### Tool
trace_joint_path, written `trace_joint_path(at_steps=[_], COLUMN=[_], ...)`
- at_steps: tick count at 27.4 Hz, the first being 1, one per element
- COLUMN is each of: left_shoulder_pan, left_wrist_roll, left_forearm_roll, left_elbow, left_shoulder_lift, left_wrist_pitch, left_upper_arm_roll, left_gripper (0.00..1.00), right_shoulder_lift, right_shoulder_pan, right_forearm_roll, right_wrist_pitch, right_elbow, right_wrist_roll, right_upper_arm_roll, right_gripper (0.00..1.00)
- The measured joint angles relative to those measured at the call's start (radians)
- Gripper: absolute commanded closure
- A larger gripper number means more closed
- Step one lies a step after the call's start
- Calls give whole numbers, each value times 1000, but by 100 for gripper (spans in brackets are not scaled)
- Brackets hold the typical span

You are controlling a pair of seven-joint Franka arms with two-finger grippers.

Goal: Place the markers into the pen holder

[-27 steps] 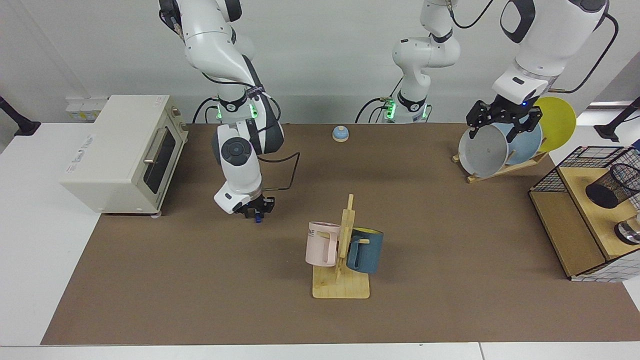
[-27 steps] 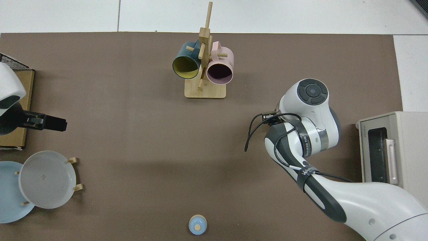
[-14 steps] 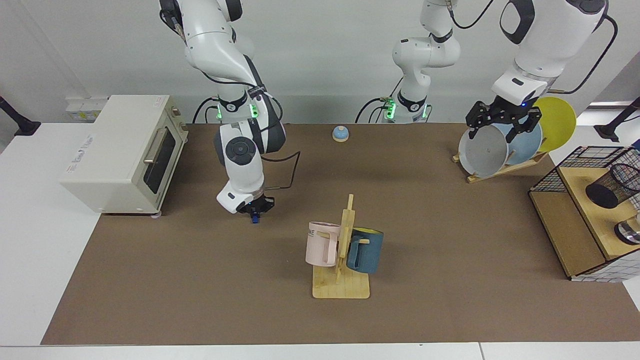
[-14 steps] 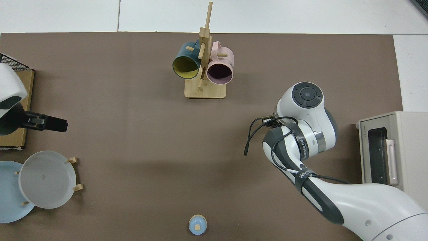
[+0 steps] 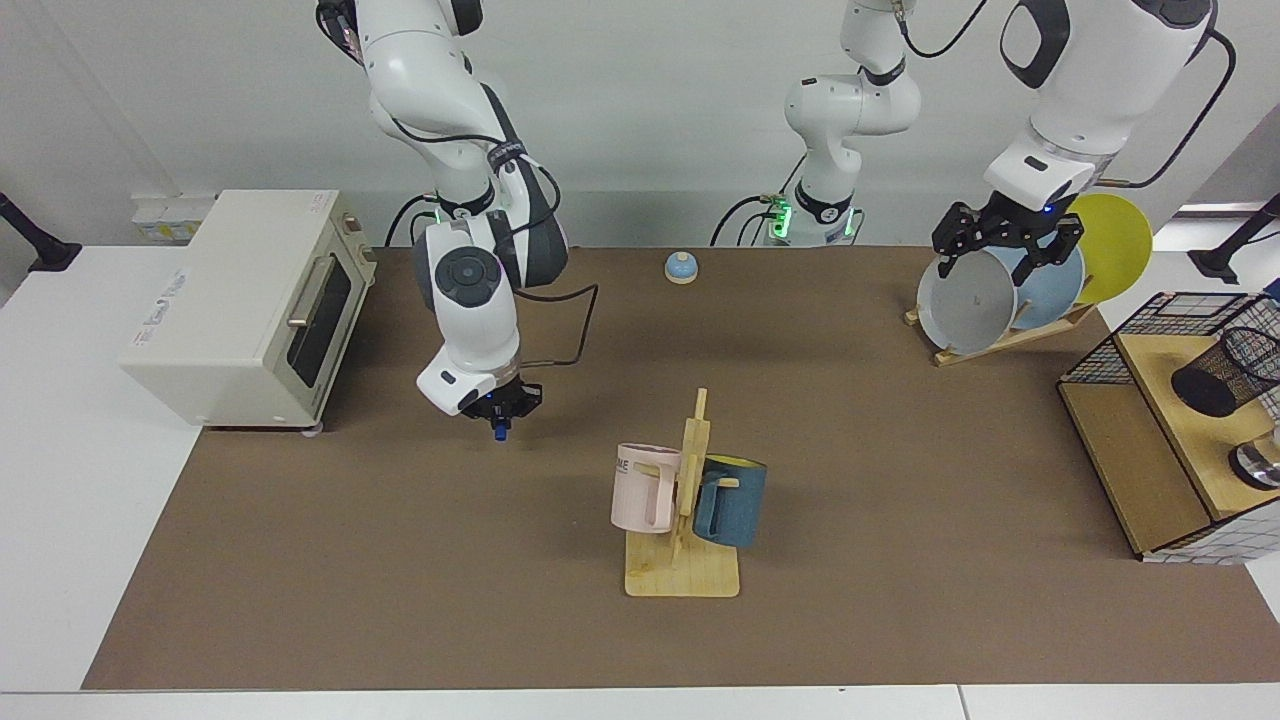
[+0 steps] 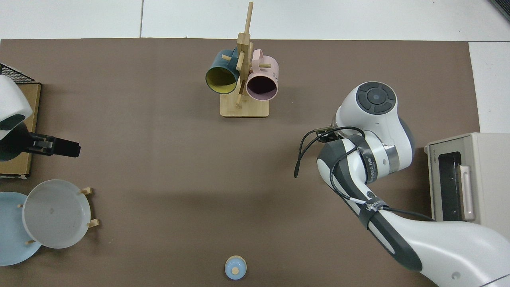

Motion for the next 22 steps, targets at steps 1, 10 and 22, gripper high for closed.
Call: trace_joint_path(at_steps=[1, 10, 22], left_shoulder_pan=[0, 0, -4], left_wrist_roll=[0, 10, 20], left_forearm_roll=[0, 0, 0], left_elbow=[0, 0, 5], left_shoulder_lift=[0, 0, 0], left_wrist_pitch=[0, 4, 65], left_upper_arm_roll=[0, -1, -23], left_gripper=[0, 0, 0], right_shoulder_lift=[-13, -121, -136], right_shoulder_pan=[1, 27, 141], right_forearm_roll=[9, 105, 105], right_wrist_pitch=[-6, -78, -137], right_elbow=[4, 23, 78], right_wrist_roll=[0, 93, 439], right_upper_arm_roll=[1, 3, 9], right_gripper=[100, 100, 100])
